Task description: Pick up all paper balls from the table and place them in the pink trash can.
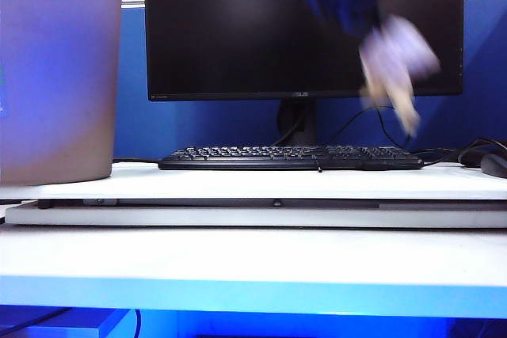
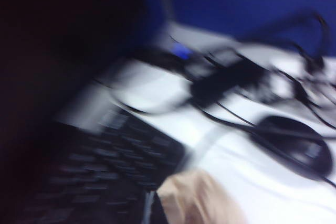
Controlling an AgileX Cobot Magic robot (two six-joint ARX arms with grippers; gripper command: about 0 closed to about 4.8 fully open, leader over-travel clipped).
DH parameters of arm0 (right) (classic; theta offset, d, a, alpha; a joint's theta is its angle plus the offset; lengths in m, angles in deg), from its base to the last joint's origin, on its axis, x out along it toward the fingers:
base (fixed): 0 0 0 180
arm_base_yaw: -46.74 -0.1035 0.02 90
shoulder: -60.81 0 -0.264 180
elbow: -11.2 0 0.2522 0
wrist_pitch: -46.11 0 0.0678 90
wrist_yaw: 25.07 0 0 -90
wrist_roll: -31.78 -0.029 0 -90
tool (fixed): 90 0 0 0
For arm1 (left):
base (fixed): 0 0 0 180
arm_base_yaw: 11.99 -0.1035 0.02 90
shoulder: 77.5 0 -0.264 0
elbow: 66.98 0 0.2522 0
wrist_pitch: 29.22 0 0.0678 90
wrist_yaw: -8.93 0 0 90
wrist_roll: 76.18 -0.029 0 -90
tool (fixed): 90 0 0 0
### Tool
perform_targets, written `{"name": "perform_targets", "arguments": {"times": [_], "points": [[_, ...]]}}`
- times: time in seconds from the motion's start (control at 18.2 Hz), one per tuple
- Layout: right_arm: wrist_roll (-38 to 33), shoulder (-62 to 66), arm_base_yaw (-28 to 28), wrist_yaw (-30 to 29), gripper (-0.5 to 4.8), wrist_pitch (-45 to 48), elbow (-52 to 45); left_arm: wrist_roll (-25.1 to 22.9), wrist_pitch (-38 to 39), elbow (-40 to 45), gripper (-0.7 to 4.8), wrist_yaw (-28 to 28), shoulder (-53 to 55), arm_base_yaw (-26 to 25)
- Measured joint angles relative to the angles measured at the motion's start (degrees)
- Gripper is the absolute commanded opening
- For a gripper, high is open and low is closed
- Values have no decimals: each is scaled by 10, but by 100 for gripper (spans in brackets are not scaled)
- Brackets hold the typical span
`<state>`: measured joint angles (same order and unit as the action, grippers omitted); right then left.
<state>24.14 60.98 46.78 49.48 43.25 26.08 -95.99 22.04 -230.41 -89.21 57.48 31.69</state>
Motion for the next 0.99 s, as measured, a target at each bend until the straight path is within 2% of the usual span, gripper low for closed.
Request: {"name": "perform_targets", "arguments": {"times": [0.16,0.33,0.44,0.55,0.71,0.82,0.88,0.99], "points": [[0,0,0,0,-4,4,0,-64,57,0,-6,99,-110,-1],[0,0,0,0,-4,4,0,-123,129,0,-6,234,-208,-26],[0,0,0,-1,-4,4,0,-125,167,0,-6,302,-273,-75],[0,0,0,-1,-4,4,0,-101,198,0,-6,359,-345,-121],[0,0,0,-1,-4,4,0,-40,263,-2,-6,365,-410,-192],[0,0,0,-2,-4,4,0,4,300,1,-6,297,-412,-232],[0,0,0,-3,-4,5,0,19,308,14,-6,287,-412,-237],[0,0,0,-63,-4,28,0,24,310,63,-6,276,-412,-233]]}}
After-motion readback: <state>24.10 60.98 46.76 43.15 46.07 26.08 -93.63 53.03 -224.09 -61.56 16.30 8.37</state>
